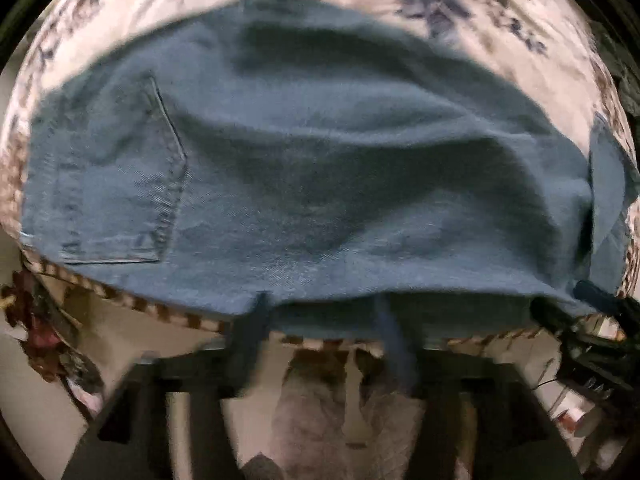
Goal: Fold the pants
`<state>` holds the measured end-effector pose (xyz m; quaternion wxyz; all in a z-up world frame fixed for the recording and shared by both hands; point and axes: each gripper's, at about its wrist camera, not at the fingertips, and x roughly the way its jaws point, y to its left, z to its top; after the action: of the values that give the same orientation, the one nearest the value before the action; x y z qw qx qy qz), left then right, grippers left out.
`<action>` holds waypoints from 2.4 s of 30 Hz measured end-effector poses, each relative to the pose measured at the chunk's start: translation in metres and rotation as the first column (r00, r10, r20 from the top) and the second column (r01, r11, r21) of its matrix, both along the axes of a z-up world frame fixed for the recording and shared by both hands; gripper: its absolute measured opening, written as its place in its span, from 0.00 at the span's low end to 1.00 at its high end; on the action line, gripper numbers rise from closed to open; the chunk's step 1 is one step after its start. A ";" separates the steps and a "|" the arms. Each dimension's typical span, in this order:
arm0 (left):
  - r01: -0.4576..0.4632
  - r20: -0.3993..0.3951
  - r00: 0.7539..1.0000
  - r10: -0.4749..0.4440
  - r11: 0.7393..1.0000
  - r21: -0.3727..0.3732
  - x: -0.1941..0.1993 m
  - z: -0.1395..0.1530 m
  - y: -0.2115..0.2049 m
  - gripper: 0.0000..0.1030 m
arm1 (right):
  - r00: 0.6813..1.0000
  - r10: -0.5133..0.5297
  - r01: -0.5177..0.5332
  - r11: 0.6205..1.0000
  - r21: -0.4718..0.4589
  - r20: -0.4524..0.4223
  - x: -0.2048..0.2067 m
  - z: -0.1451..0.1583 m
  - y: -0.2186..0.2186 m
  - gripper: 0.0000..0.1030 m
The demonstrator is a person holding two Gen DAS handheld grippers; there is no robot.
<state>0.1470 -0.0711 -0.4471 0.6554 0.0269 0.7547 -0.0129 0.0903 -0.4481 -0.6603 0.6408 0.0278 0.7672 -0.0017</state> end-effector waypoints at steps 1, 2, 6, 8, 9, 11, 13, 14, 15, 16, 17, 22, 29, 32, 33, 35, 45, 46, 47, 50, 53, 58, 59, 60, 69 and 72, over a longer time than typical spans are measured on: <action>0.009 0.016 1.000 -0.010 1.000 0.018 0.001 0.009 -0.003 0.85 | 1.000 -0.014 0.014 1.000 0.001 0.013 -0.002 0.010 -0.003 0.82; 0.019 0.048 0.999 -0.021 0.999 0.045 0.003 0.024 -0.008 0.87 | 0.999 -0.030 0.030 1.000 -0.007 0.033 -0.003 0.024 -0.008 0.82; 0.030 0.147 0.988 -0.043 0.995 0.095 0.018 0.069 -0.027 0.88 | 0.989 -0.119 0.121 0.992 -0.022 0.082 0.000 0.059 -0.041 0.82; 0.016 0.188 0.982 -0.031 0.996 0.083 0.024 0.086 -0.035 0.88 | 0.976 -0.189 0.193 0.981 -0.030 0.106 0.003 0.074 -0.066 0.82; 0.019 0.210 0.977 -0.034 0.997 0.071 0.028 0.093 -0.044 0.88 | 0.969 -0.219 0.225 0.974 -0.036 0.113 0.006 0.075 -0.081 0.82; 0.028 0.240 0.970 -0.043 0.997 0.067 0.026 0.088 -0.060 0.88 | 0.954 -0.270 0.281 0.957 -0.075 0.130 0.021 0.075 -0.112 0.82; 0.042 0.260 0.964 -0.059 0.997 0.070 0.031 0.080 -0.073 0.88 | 0.943 -0.296 0.314 0.943 -0.109 0.153 0.040 0.068 -0.141 0.82; 0.046 0.261 0.963 -0.065 0.996 0.076 0.033 0.076 -0.077 0.88 | 0.934 -0.315 0.337 0.934 -0.119 0.170 0.051 0.064 -0.153 0.82; 0.050 0.260 0.963 -0.070 0.995 0.081 0.038 0.070 -0.082 0.88 | 0.924 -0.335 0.360 0.924 -0.128 0.181 0.063 0.057 -0.164 0.82; 0.054 0.260 0.963 -0.074 0.995 0.084 0.041 0.066 -0.088 0.88 | 0.919 -0.348 0.374 0.918 -0.129 0.186 0.079 0.050 -0.173 0.82; 0.061 0.263 0.961 -0.084 0.994 0.096 0.044 0.063 -0.097 0.88 | 0.910 -0.368 0.394 0.911 -0.121 0.193 0.089 0.044 -0.183 0.82; 0.088 0.258 0.958 -0.125 0.985 0.151 0.051 0.040 -0.116 0.88 | 0.892 -0.420 0.442 0.887 -0.131 0.165 0.129 0.003 -0.192 0.74; 0.076 0.241 0.964 -0.110 0.986 0.145 0.054 0.033 -0.124 0.88 | 0.839 -0.514 0.536 0.836 -0.118 0.177 0.118 -0.003 -0.208 0.02; 0.093 0.231 0.965 -0.123 0.986 0.139 0.051 0.030 -0.129 0.88 | 0.766 -0.606 0.627 0.778 -0.039 0.216 0.081 0.021 -0.224 0.00; 0.101 0.227 0.965 -0.131 0.985 0.141 0.050 0.028 -0.131 0.88 | 0.738 -0.636 0.656 0.755 -0.016 0.224 0.061 0.031 -0.229 0.00; 0.118 0.209 0.967 -0.146 0.983 0.143 0.047 0.021 -0.136 0.88 | 0.691 -0.689 0.704 0.710 0.011 0.219 0.023 0.044 -0.235 0.00; 0.224 0.163 0.947 -0.276 0.934 0.280 0.041 -0.014 -0.159 0.88 | 0.684 -0.720 0.713 0.694 0.099 0.122 0.021 0.004 -0.243 0.69; 0.229 0.163 0.944 -0.286 0.927 0.297 0.041 -0.016 -0.159 0.88 | 0.706 -0.699 0.693 0.715 0.088 0.119 0.033 -0.003 -0.251 0.70; 0.234 0.160 0.943 -0.290 0.925 0.300 0.041 -0.018 -0.158 0.88 | 0.735 -0.666 0.664 0.745 0.063 0.123 0.051 -0.006 -0.240 0.70; 0.237 0.136 0.950 -0.282 0.932 0.274 0.044 -0.026 -0.153 0.88 | 0.839 -0.536 0.543 0.837 -0.065 0.098 0.095 -0.028 -0.211 0.72; 0.241 0.122 0.952 -0.281 0.933 0.267 0.044 -0.030 -0.151 0.88 | 0.898 -0.431 0.440 0.881 -0.174 0.087 0.114 -0.046 -0.187 0.73; 0.250 0.100 0.955 -0.279 0.940 0.231 0.040 -0.033 -0.151 0.88 | 0.855 -0.475 0.508 0.848 -0.151 0.210 0.083 -0.022 -0.197 0.19; 0.251 0.097 0.956 -0.278 0.942 0.222 0.039 -0.033 -0.151 0.88 | 0.836 -0.503 0.535 0.834 -0.130 0.218 0.074 -0.016 -0.202 0.11; 0.252 0.096 0.956 -0.277 0.943 0.218 0.038 -0.033 -0.152 0.88 | 0.823 -0.522 0.555 0.823 -0.123 0.221 0.065 -0.012 -0.205 0.11; 0.251 0.093 0.957 -0.273 0.947 0.198 0.036 -0.036 -0.152 0.88 | 0.690 -0.716 0.712 0.697 0.084 0.103 0.003 0.006 -0.225 0.27; 0.224 0.087 0.965 -0.247 0.951 0.212 0.039 -0.040 -0.145 0.88 | 0.757 -0.637 0.638 0.768 0.045 0.147 0.026 0.017 -0.210 0.71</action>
<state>0.1861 -0.2160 -0.4871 0.6847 0.1832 0.7053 -0.0134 0.1166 -0.6585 -0.6432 0.6590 0.2847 0.6603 -0.2205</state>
